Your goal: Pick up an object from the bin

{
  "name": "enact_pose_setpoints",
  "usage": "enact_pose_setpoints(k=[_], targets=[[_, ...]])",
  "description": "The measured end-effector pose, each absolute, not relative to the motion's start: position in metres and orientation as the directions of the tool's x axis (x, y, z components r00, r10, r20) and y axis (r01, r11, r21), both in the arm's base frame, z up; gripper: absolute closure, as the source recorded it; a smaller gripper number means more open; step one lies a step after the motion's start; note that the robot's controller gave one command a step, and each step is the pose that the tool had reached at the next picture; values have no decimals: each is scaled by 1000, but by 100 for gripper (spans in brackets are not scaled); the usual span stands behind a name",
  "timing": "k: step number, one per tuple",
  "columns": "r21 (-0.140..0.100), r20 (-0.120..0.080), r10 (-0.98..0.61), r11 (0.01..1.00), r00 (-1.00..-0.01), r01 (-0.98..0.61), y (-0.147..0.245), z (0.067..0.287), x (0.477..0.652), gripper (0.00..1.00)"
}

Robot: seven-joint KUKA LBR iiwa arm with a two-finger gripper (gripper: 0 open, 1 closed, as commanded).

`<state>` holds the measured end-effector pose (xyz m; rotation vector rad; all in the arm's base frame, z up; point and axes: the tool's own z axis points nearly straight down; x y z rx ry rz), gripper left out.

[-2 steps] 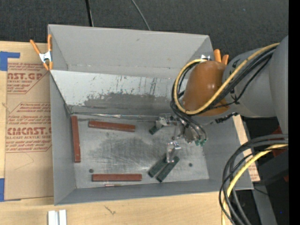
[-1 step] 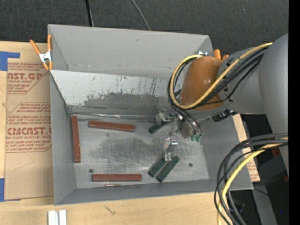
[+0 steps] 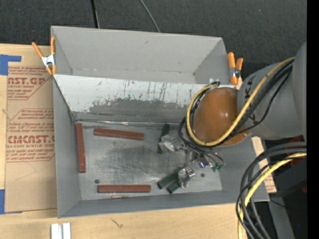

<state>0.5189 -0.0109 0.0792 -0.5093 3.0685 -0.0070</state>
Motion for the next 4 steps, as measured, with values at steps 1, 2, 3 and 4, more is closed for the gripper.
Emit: enact_pose_setpoints(k=[1,2,3,4], targets=[[1,6,-346,938,-938,-346,9,72,498,100],[1,6,-346,938,-938,-346,9,72,498,100],[-2,-5,-503,864,-864,-503,21,241,492,100],[0,-2,-503,864,-864,-503,21,240,491,100]])
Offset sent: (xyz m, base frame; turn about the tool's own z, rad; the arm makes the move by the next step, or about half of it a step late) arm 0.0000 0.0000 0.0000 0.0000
